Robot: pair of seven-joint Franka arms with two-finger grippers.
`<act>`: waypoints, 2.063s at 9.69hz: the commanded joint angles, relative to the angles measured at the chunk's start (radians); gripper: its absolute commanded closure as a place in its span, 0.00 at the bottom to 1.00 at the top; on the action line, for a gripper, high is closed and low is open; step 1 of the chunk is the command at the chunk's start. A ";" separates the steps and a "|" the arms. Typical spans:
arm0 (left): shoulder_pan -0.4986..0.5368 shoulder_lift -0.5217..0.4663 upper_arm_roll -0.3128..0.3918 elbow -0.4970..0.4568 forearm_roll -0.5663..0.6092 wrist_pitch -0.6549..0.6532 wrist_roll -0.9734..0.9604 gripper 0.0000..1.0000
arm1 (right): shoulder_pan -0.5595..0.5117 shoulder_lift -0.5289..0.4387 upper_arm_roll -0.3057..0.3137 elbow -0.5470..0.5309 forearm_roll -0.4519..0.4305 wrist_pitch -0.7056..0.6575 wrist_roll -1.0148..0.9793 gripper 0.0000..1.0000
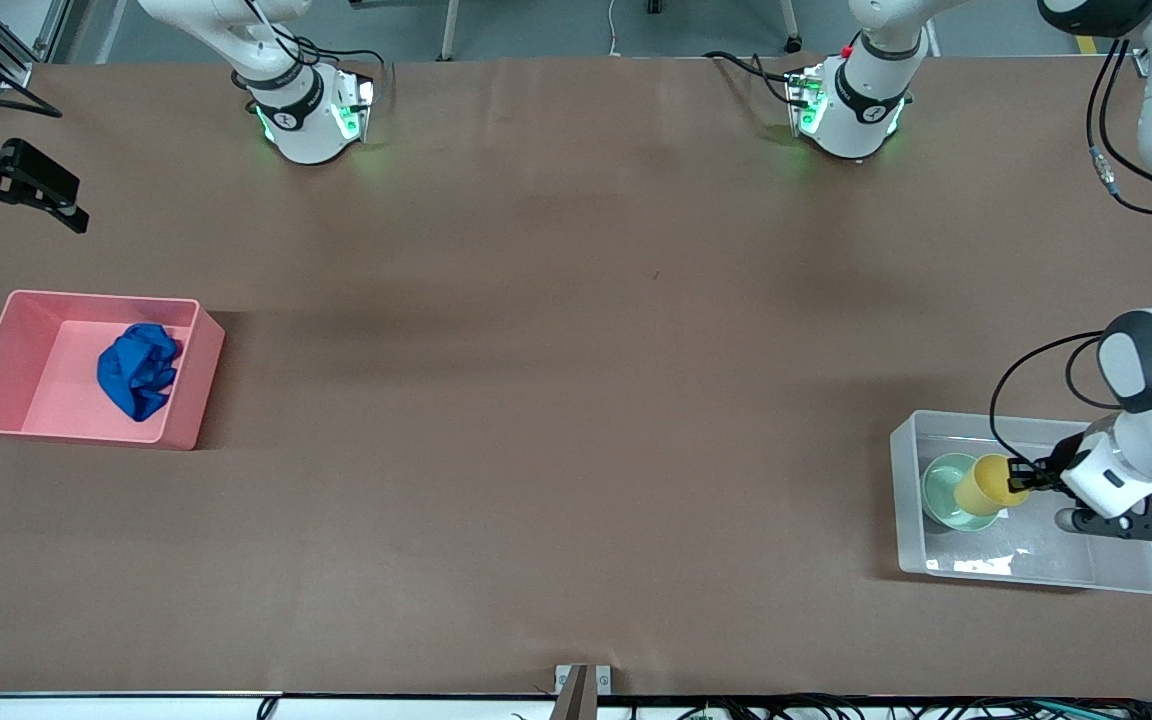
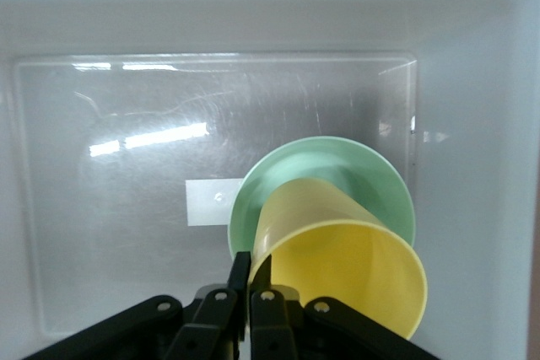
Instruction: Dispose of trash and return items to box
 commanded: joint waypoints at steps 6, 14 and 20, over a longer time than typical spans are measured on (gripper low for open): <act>0.014 0.030 -0.007 0.021 0.023 -0.001 0.005 0.00 | 0.061 0.003 0.002 0.010 0.008 -0.030 0.080 0.00; 0.011 -0.361 -0.152 0.010 0.005 -0.421 -0.204 0.00 | 0.000 0.075 -0.005 -0.003 0.002 0.133 0.100 0.00; -0.001 -0.601 -0.189 0.017 -0.060 -0.567 -0.186 0.00 | 0.002 0.081 -0.005 -0.005 -0.009 0.122 0.100 0.00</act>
